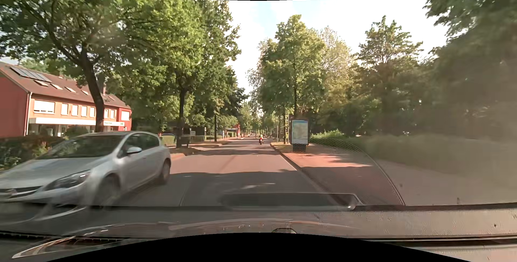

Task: Follow the waypoints while adhering to traffic rules and regulations

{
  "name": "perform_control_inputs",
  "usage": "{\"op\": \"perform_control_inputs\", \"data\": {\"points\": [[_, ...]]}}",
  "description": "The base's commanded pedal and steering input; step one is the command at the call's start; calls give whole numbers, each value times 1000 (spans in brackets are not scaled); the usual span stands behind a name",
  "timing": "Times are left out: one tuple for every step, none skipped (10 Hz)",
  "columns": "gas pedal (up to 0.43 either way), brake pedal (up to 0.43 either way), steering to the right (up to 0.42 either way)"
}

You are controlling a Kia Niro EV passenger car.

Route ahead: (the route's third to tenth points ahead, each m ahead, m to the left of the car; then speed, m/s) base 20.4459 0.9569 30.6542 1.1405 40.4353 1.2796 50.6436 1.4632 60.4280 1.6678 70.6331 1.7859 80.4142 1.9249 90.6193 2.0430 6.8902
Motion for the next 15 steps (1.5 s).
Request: {"op": "perform_control_inputs", "data": {"points": [[130, 0, -6], [130, 0, -6], [150, 0, -8], [157, 0, -12], [157, 0, -19], [157, 0, -19], [157, 0, -19], [157, 0, -19], [169, 0, -15], [169, 0, -12], [169, 0, -12], [169, 0, -12], [157, 0, -12], [157, 0, -12], [157, 0, -11]]}}
